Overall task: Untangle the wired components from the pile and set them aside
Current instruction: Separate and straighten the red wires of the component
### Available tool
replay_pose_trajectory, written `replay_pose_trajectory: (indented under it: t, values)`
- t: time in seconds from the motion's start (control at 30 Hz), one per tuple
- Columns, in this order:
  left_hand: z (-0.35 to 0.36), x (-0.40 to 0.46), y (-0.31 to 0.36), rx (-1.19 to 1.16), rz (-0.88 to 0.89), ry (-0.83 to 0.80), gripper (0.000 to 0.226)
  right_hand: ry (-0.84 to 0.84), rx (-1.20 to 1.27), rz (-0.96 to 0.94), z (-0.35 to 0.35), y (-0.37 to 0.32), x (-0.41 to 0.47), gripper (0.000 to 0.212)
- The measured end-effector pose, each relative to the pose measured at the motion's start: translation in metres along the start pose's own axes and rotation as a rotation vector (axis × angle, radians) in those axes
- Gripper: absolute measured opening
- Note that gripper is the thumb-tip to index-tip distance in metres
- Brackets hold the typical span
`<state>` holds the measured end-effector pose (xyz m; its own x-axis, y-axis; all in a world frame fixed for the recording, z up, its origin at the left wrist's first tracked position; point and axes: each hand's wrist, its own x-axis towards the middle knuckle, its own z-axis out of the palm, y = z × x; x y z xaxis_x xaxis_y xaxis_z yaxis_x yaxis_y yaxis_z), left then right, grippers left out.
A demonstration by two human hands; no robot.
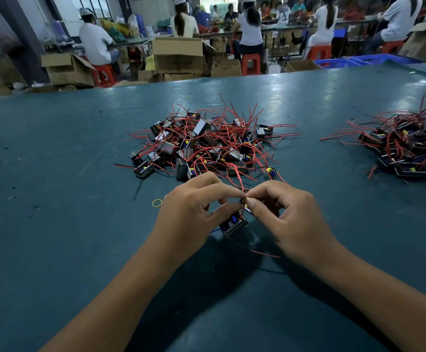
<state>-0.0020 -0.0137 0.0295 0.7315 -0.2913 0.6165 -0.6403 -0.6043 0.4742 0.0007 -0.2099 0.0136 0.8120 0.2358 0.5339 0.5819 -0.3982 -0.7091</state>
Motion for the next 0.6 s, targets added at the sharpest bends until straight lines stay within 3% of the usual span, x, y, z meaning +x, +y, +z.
replay_pose_trajectory:
  t: [0.43, 0.6]
  values:
    - [-0.001, 0.001, 0.003, 0.129, 0.105, 0.045, 0.021, 0.001, -0.037, -0.080, 0.002, 0.000, -0.001, 0.005]
    - [0.001, 0.000, 0.013, 0.052, -0.027, 0.030, 0.009, 0.053, -0.122, -0.140, 0.003, 0.000, -0.001, 0.012]
